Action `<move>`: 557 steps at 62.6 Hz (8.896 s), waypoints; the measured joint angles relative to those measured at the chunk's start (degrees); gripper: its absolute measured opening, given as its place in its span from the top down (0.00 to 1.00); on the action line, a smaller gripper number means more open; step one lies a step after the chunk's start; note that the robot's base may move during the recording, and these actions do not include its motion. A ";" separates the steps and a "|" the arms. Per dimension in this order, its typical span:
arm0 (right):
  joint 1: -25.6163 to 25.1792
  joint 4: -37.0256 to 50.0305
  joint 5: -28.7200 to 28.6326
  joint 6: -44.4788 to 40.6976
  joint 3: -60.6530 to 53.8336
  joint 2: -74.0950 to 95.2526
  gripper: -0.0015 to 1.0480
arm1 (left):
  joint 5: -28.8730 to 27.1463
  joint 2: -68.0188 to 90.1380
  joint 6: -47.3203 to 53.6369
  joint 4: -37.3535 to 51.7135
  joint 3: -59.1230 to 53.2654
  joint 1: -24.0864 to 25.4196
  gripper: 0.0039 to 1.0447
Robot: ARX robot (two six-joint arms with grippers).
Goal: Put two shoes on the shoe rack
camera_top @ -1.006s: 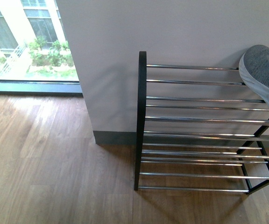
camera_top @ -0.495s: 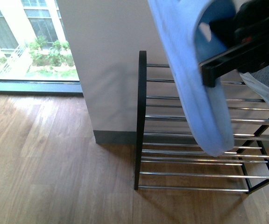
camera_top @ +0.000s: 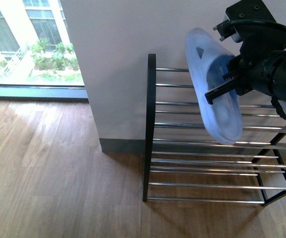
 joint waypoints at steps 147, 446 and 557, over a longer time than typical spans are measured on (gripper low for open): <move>-33.40 -53.48 -33.83 19.15 -3.93 -52.35 0.09 | 0.00 0.00 0.00 0.00 0.00 0.00 0.99; -15.30 -49.64 -16.28 26.75 -45.88 -117.59 0.09 | 42.40 81.46 -12.94 -46.05 79.87 -15.80 0.99; -15.32 -49.64 -16.44 26.77 -45.88 -117.59 0.09 | 44.50 33.24 -13.94 39.95 11.93 -1.44 0.74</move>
